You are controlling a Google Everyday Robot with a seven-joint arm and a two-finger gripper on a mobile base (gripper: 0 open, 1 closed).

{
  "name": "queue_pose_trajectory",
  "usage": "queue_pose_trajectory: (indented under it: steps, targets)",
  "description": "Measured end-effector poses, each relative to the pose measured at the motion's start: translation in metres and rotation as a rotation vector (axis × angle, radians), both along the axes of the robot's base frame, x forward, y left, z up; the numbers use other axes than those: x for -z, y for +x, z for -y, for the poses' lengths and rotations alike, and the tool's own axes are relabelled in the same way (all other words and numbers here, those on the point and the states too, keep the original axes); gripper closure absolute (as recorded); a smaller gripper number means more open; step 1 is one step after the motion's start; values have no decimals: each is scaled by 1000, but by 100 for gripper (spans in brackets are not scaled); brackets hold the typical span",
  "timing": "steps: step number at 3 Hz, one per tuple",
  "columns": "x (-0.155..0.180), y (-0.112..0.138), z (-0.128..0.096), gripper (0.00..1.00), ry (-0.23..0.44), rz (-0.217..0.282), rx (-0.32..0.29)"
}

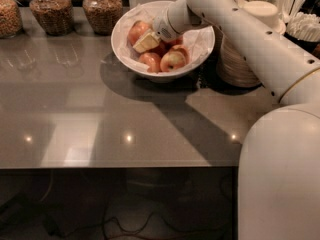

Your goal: Pick apple from white bowl

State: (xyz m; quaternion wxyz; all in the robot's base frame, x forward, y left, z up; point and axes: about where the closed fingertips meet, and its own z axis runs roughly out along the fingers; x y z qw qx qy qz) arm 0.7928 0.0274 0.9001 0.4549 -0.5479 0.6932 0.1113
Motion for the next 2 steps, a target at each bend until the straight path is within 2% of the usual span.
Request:
queue_pose_trajectory:
  steps: [1, 2]
  targets:
    - [-13, -9, 7, 96, 15, 36, 0]
    - [-31, -29, 19, 100, 36, 82, -8]
